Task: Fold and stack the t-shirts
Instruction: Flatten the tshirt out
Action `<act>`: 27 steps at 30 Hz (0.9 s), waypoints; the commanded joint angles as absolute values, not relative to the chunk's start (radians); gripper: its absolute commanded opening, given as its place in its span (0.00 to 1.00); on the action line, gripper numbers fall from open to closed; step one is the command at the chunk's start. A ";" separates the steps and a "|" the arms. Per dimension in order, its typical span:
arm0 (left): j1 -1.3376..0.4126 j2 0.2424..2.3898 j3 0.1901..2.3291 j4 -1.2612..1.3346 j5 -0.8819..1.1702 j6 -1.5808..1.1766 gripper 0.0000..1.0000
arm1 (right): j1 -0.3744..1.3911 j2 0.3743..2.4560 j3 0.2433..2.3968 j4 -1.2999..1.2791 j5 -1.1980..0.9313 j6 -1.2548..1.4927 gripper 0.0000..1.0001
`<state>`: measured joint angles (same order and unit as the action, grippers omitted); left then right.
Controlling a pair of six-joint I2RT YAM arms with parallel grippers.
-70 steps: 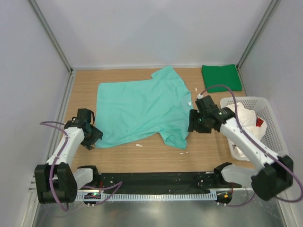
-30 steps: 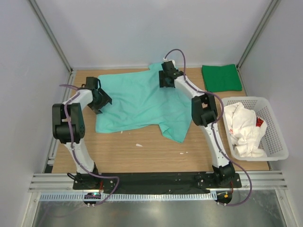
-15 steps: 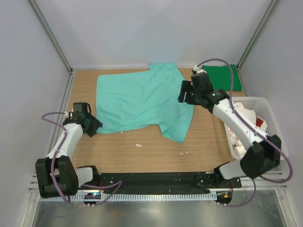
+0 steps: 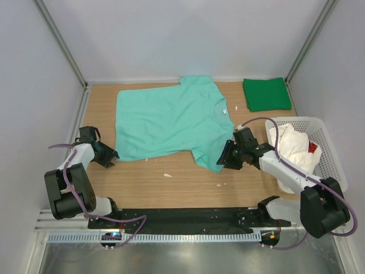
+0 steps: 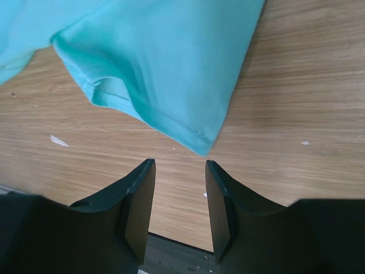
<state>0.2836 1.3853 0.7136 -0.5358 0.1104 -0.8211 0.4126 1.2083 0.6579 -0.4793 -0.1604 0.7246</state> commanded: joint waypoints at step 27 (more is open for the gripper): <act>0.318 1.468 0.655 -0.465 0.153 -0.759 0.07 | 0.373 1.247 0.529 -0.305 -0.167 0.997 0.48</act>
<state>0.3111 1.4609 0.6945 -0.4286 0.1860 -0.7998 0.3748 1.2572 0.5282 -0.3115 -0.1543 0.9558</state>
